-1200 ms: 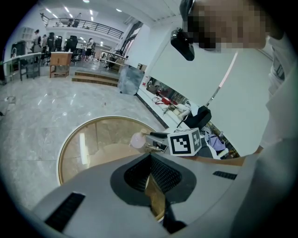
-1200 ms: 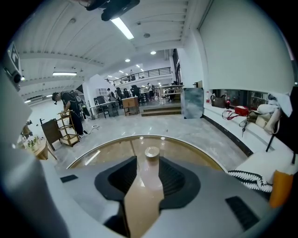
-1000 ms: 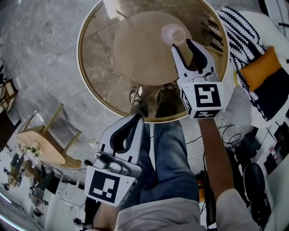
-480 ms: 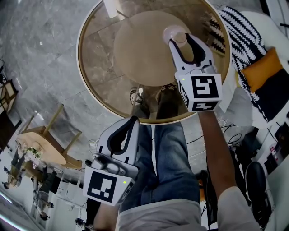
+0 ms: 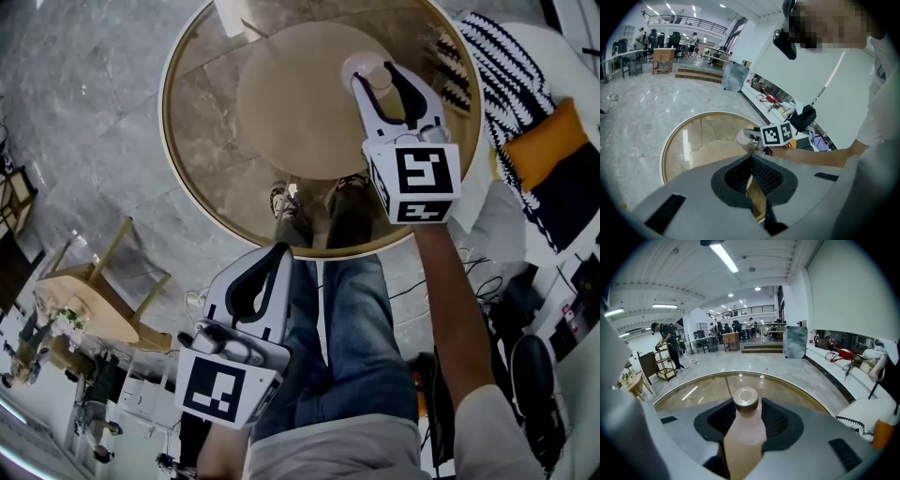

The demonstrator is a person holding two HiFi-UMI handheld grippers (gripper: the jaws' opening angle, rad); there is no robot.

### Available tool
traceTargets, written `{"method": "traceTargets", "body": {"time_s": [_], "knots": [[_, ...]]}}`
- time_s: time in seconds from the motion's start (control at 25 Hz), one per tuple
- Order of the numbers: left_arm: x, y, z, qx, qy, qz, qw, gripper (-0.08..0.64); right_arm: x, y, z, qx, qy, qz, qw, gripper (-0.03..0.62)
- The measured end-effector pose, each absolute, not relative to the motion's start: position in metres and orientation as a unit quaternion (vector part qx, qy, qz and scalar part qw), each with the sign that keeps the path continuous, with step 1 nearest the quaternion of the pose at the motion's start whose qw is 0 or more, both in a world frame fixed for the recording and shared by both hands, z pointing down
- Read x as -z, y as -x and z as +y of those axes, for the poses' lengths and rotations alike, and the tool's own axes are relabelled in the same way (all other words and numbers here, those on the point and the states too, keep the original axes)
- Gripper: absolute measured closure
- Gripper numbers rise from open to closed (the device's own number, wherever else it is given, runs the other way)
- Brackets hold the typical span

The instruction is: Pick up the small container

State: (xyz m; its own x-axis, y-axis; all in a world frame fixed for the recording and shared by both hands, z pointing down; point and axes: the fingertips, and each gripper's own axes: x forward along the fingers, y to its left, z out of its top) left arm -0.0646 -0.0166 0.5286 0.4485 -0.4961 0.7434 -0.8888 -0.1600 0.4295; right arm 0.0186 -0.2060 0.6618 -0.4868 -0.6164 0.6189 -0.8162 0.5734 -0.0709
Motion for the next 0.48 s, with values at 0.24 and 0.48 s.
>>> {"method": "traceTargets", "body": {"time_s": [0.24,0.48], "knots": [[-0.5280,0.0650,-0.0168,-0.218,-0.731,-0.475,0.438,0.555,-0.6609,-0.0170,-0.2045,-0.163,-0.419,-0.845,0.290,0.431],[-0.5273,0.0665,-0.0173,-0.219,-0.730,-0.475,0.441,0.555,-0.6604,-0.0157,-0.2056,-0.155,-0.417,-0.844,0.301,0.438]]}}
